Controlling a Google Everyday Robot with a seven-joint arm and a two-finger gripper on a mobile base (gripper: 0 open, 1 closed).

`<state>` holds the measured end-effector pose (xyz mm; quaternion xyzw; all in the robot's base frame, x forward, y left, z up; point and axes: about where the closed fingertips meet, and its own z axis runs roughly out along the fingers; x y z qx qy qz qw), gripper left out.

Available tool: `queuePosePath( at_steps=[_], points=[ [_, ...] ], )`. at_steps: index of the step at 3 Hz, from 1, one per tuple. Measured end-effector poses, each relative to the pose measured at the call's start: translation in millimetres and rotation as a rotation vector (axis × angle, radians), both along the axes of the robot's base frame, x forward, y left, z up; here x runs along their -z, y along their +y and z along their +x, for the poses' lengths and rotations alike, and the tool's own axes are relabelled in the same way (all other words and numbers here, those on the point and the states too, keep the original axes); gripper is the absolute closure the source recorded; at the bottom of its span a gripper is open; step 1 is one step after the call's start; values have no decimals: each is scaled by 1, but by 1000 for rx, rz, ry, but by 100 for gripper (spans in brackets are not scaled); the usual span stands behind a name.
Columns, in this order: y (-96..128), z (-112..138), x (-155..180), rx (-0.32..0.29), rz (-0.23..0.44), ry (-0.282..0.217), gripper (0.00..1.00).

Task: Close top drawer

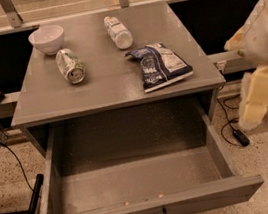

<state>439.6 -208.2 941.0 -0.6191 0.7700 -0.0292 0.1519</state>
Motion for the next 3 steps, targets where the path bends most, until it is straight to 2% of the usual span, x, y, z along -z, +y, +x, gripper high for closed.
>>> queuePosePath(
  at_steps=[1,2,3],
  points=[
    [19,-13,59,-87,42,-7,0],
    [21,-22,98,-101,45,12,0],
    [22,-23,100,-107,45,29,0]
  ],
)
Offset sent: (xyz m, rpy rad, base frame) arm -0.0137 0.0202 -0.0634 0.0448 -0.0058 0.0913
